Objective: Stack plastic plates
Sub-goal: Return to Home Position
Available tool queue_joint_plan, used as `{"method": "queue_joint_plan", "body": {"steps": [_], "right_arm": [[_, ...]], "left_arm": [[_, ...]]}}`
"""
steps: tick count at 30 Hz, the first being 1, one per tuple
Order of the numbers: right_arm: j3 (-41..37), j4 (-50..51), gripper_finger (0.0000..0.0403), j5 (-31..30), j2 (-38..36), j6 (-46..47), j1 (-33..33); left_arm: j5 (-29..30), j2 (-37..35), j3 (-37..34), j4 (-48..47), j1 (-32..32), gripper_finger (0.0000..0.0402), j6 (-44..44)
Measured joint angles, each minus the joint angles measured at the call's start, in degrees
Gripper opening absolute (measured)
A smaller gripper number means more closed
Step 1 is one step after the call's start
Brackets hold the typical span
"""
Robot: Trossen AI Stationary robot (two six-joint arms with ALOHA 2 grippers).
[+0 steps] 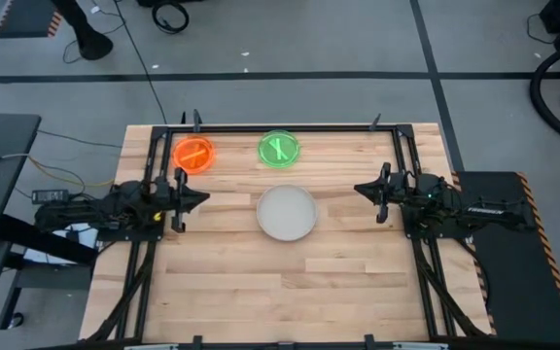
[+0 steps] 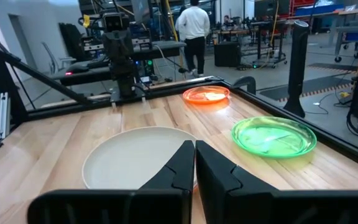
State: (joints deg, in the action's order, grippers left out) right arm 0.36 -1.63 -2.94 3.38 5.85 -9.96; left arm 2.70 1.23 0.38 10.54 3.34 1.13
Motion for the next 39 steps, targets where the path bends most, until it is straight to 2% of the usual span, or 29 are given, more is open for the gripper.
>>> {"method": "queue_joint_plan", "body": {"steps": [39], "right_arm": [[0.0, 0.0, 0.0026, 0.0, 0.0, 0.0, 0.0]], "left_arm": [[0.0, 0.0, 0.0, -0.1, 0.0, 0.0021, 1.7]]}}
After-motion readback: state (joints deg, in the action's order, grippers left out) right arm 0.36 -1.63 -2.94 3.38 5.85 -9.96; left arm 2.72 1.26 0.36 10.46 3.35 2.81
